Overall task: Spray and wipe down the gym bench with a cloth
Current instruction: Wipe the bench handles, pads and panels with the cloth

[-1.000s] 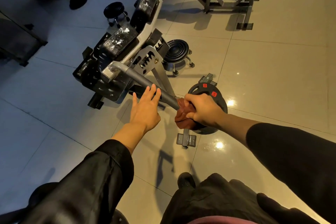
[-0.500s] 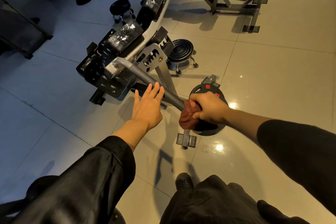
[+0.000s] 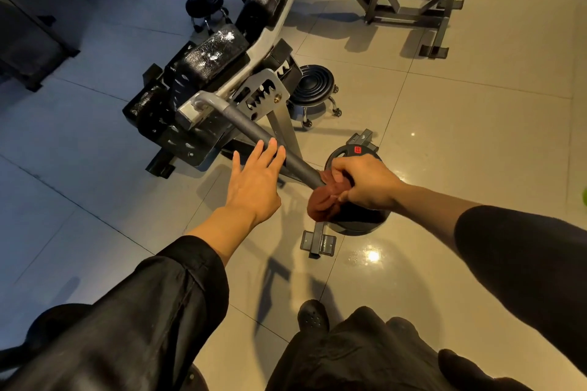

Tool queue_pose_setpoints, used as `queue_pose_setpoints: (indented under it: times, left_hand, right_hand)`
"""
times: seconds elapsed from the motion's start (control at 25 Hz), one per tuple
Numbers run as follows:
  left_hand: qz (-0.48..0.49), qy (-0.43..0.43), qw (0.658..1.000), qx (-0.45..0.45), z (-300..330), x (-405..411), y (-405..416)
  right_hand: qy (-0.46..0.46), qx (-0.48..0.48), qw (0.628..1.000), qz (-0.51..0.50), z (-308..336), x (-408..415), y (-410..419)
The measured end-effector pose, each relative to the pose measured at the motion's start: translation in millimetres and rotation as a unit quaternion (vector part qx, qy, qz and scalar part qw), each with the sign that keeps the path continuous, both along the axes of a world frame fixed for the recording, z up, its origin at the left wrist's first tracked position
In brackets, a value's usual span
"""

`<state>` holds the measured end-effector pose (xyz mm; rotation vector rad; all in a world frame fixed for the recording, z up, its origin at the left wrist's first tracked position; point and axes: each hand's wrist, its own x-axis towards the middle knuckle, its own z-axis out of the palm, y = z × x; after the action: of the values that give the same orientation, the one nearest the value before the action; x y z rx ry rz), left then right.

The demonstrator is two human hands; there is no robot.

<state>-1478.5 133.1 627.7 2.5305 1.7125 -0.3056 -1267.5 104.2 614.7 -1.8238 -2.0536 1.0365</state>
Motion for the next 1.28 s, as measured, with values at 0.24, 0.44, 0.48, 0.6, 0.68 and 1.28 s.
queue_pose_setpoints:
  times: [0.24, 0.44, 0.48, 0.6, 0.68, 1.28]
  left_hand:
    - [-0.031, -0.043, 0.998, 0.019, -4, -11, 3]
    - [0.0, -0.161, 0.982, 0.103, 4, -31, 26]
    - [0.013, -0.15, 0.983, 0.106, 7, -37, 36]
    - [0.027, -0.116, 0.989, 0.084, 15, -53, 62]
    - [0.024, -0.105, 0.993, 0.056, 14, -59, 69]
    - [-0.006, -0.191, 0.976, 0.106, 16, -101, 111]
  right_hand:
    - [0.061, 0.107, 0.992, -0.021, 5, -58, 20]
    - [0.032, 0.121, 0.992, -0.014, -7, -47, 15]
    - [0.035, 0.162, 0.986, -0.002, -12, -48, 11]
    - [-0.055, 0.261, 0.963, 0.038, -30, -57, -4]
    - [-0.111, 0.244, 0.962, 0.053, -35, -62, -7]
    - [-0.026, 0.295, 0.954, 0.051, -3, -114, 57]
